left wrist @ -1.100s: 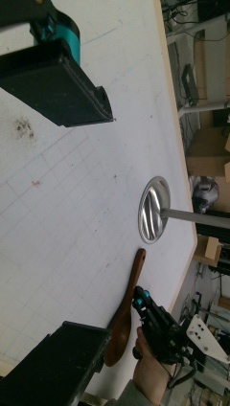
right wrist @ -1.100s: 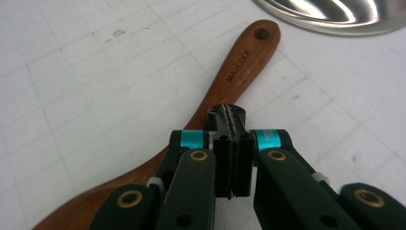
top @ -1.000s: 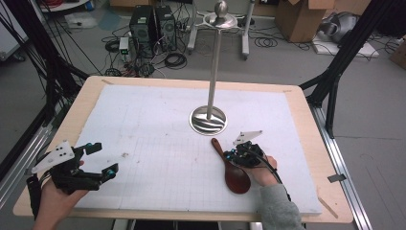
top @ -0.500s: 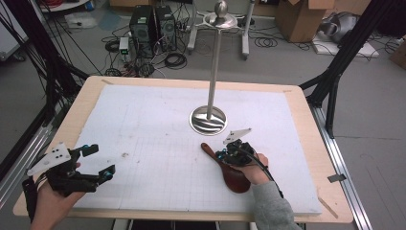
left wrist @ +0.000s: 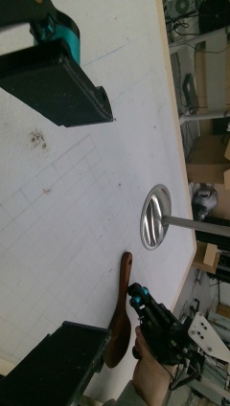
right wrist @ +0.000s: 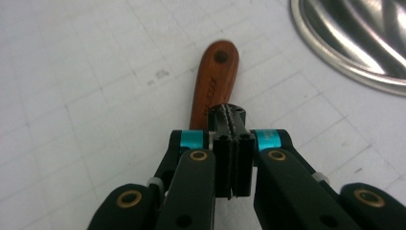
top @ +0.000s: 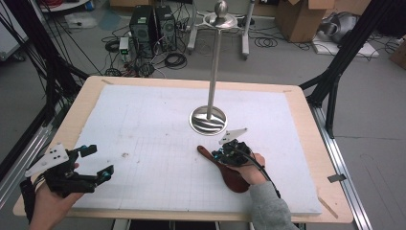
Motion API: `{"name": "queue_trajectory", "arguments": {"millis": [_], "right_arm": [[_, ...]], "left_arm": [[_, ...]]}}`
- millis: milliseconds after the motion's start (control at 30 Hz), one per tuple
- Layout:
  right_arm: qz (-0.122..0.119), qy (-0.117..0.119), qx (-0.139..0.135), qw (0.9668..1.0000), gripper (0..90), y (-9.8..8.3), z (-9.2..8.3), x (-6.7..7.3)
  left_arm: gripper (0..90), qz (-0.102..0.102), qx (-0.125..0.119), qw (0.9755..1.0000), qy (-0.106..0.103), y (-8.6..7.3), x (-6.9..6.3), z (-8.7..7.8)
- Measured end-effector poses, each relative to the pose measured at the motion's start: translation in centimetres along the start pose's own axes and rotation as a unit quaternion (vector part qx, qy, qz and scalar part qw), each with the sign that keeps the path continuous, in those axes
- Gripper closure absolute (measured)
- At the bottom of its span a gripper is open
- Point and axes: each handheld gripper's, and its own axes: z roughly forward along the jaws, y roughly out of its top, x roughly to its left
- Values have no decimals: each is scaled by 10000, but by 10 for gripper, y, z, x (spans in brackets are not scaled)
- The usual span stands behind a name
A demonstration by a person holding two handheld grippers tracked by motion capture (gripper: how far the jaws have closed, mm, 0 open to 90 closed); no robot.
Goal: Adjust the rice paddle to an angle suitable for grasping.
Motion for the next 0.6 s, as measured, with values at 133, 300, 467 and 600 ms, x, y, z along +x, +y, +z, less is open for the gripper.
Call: {"name": "queue_trajectory", "arguments": {"millis": [133, 300, 467, 600], "right_arm": [[63, -34, -159, 9998, 830, 1, -7, 1], [302, 0, -201, 9993, 572, -1, -12, 2], [347, -102, -200, 9991, 349, -2, -17, 5], [331, -80, -128, 9993, 187, -3, -18, 8]], "left_arm": [[22, -20, -10, 10000, -6, 0, 1, 1], [22, -22, 9, 10000, -29, 0, 1, 4], [22, -13, 24, 10000, -77, 1, 0, 8], [22, -6, 1, 9999, -112, 3, 0, 10]]}}
